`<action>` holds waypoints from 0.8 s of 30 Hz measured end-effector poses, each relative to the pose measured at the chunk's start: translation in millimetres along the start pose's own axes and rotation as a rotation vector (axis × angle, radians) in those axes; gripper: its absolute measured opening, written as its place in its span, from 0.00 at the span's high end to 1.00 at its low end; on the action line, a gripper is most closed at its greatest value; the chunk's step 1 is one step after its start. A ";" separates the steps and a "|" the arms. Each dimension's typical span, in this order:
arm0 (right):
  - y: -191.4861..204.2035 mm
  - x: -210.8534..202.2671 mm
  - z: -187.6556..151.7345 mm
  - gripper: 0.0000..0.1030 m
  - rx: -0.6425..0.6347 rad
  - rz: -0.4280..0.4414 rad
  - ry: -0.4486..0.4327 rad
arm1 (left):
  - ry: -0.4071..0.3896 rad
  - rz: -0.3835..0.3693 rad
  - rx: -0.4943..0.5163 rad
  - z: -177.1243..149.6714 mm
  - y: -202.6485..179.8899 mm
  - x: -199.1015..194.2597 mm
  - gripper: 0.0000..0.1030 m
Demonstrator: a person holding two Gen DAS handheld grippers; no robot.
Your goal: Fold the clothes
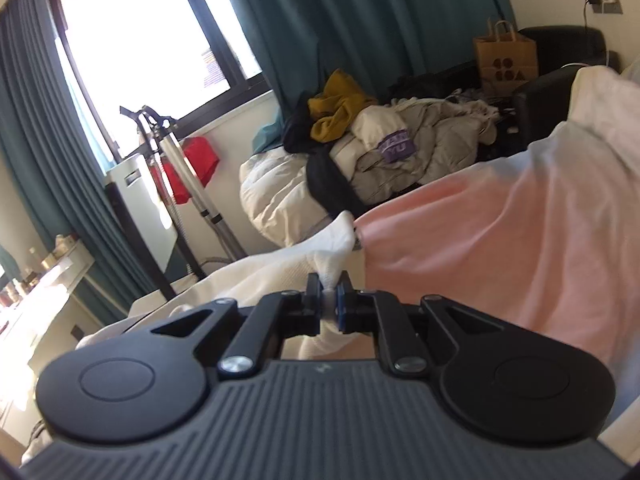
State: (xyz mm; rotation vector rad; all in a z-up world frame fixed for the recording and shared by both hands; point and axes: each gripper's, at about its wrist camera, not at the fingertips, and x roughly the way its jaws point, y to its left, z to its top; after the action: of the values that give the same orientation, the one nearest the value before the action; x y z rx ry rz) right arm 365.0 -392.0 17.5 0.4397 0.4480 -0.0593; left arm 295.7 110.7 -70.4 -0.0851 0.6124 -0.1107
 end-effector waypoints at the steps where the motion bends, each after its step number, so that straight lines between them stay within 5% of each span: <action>1: -10.7 -4.9 9.4 0.90 -0.003 -0.029 -0.009 | -0.003 -0.010 -0.002 1.4 2.0 -3.6 0.88; 11: -107.0 -24.2 36.5 0.90 -0.029 -0.236 0.028 | 0.001 -0.172 0.079 10.0 13.3 -26.2 0.88; 15: -148.7 -24.8 4.1 0.80 0.144 -0.207 0.107 | 0.009 -0.178 0.082 7.6 11.6 -20.0 0.88; 19: -180.7 -47.9 -24.8 0.71 0.398 -0.191 0.077 | 0.018 -0.172 0.070 2.9 11.5 -15.8 0.88; 24: -175.6 -56.1 -49.0 0.56 0.531 -0.085 0.177 | 0.006 -0.185 0.021 3.4 14.8 -18.6 0.88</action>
State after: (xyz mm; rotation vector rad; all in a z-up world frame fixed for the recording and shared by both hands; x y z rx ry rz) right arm 268.1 -532.3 -67.9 0.9524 0.6271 -0.2257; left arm 283.7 127.9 -58.6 -0.1207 0.6082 -0.2963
